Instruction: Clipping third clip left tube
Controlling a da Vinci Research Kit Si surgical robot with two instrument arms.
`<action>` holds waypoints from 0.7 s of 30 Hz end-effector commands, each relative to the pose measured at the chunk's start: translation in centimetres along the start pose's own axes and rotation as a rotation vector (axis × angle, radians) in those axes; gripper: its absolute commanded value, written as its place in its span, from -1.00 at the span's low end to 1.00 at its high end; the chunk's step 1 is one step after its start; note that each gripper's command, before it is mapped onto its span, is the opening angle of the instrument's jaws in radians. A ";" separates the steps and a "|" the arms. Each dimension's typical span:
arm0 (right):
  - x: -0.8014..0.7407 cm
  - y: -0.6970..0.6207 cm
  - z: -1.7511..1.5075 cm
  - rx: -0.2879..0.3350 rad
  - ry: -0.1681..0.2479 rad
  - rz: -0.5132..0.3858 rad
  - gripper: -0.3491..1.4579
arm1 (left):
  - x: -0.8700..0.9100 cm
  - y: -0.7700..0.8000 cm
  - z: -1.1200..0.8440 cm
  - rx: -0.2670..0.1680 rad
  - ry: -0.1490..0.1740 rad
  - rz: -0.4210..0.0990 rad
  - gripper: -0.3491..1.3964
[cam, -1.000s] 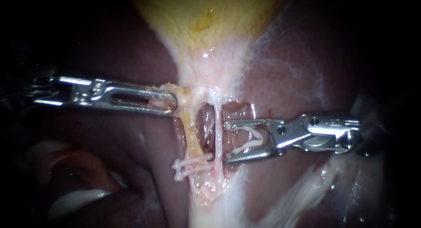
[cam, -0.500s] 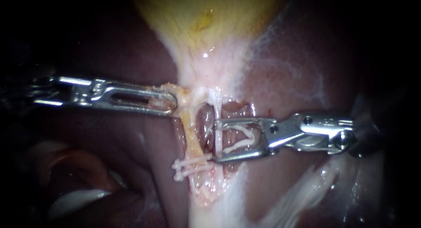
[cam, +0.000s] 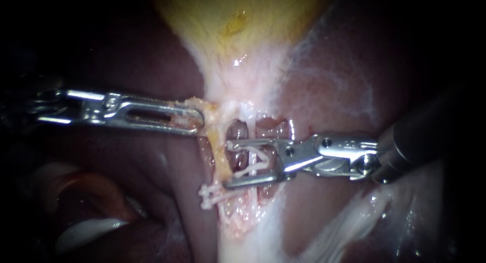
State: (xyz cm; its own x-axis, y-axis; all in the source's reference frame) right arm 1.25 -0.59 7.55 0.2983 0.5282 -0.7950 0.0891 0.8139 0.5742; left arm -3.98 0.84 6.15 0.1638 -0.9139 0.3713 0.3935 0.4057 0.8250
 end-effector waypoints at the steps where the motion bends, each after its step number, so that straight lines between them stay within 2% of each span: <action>1: 0.00 0.00 0.02 0.006 0.000 0.005 -0.11 | 0.00 -0.01 0.00 0.000 0.000 0.000 -1.00; 7: 0.00 0.00 0.18 0.028 0.006 0.024 -0.11 | 0.00 -0.04 0.01 0.003 0.001 0.000 -1.00; 15: 0.12 0.08 0.43 0.059 0.044 0.051 -0.12 | 0.00 -0.05 0.01 0.003 0.001 0.000 -1.00; 21: 0.24 0.13 0.47 0.090 0.099 0.091 -0.12 | 0.00 -0.05 0.01 0.003 0.001 0.000 -1.00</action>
State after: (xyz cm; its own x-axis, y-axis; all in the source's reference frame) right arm 1.77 -0.45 7.53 0.2079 0.6318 -0.7467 0.1572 0.7319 0.6631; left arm -4.00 0.82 6.12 0.1649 -0.9140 0.3706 0.3912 0.4055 0.8261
